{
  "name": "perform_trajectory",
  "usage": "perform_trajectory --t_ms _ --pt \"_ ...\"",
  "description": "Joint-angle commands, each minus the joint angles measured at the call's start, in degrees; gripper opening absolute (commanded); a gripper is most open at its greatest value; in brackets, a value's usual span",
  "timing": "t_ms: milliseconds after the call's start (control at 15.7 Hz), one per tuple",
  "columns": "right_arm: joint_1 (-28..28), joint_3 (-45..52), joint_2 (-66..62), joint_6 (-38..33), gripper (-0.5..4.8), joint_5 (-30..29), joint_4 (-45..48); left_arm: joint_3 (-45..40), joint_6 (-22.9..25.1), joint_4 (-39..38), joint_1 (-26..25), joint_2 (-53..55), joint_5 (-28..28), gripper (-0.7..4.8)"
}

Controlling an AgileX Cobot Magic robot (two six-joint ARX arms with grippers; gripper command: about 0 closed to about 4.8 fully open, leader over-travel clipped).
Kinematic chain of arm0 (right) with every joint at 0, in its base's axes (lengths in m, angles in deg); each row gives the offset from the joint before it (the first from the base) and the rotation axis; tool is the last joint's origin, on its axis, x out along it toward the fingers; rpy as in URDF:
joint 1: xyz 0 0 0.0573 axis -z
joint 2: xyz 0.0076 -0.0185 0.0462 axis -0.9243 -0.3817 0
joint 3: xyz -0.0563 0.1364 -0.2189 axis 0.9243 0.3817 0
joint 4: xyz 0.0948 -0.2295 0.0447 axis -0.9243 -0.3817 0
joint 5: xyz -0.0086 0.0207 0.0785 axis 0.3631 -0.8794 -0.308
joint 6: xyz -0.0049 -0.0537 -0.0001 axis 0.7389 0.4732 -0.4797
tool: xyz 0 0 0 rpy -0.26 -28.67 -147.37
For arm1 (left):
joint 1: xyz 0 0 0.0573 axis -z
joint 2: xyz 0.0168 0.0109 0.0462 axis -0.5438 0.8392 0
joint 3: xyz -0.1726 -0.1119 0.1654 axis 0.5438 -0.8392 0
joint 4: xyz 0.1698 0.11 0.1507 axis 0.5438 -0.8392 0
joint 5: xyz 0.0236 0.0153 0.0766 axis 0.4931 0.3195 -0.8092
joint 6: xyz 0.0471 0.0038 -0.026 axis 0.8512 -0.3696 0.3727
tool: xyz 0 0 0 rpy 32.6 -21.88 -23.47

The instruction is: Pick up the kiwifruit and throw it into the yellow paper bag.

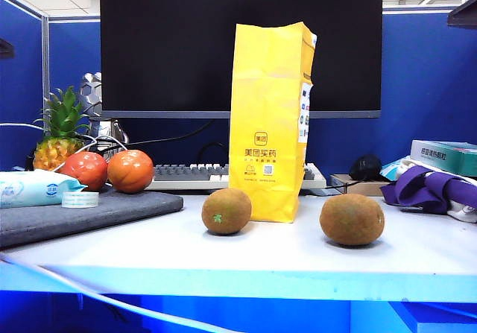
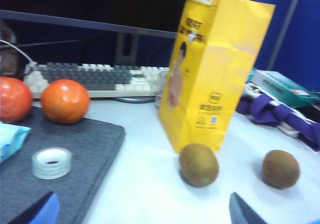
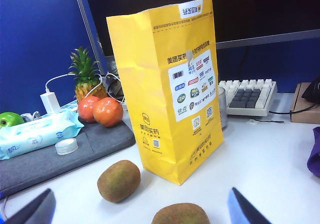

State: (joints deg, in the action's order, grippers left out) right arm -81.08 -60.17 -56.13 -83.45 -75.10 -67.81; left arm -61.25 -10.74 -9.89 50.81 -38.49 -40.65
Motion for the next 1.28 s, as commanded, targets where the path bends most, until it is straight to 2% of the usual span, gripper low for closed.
perform_trajectory --t_ms 64,319,447,575,702,830,1022,1149,1277 --pt "0.00 0.50 0.02 -0.17 4.79 0.24 -2.56 0.17 -0.57 0.33 0.04 -0.07 0.83 4.79" --pt "-0.07 0.48 0.02 -0.28 4.79 0.26 -4.98 0.20 -0.57 0.33 0.04 -0.07 1.88 4.79" --pt "-0.13 0.44 0.02 -3.65 4.79 3.96 -5.11 0.35 -3.54 0.28 0.04 -0.07 1.86 4.79" --pt "-0.22 0.13 0.00 -4.66 4.79 7.04 -6.25 2.38 -7.69 -4.52 0.04 0.09 1.18 4.79" --pt "-0.22 -0.55 -0.46 -4.68 4.79 9.40 -8.24 5.14 -7.74 -7.80 0.04 1.64 1.22 4.79" --pt "-0.22 -3.52 -3.69 -2.62 4.79 11.67 -9.07 8.57 -7.43 -6.93 0.04 4.94 1.22 4.79" --pt "-0.24 -11.67 -14.80 1.95 4.79 14.32 -8.83 18.01 -2.03 -8.46 0.04 16.37 1.51 4.79" --pt "-0.26 -16.09 -23.37 1.97 4.79 13.20 -8.87 23.30 0.55 -9.60 0.04 24.48 4.76 4.79" --pt "-0.26 -20.17 -33.11 1.99 4.79 9.84 -8.92 28.22 6.38 -10.91 0.07 32.04 10.01 4.79"
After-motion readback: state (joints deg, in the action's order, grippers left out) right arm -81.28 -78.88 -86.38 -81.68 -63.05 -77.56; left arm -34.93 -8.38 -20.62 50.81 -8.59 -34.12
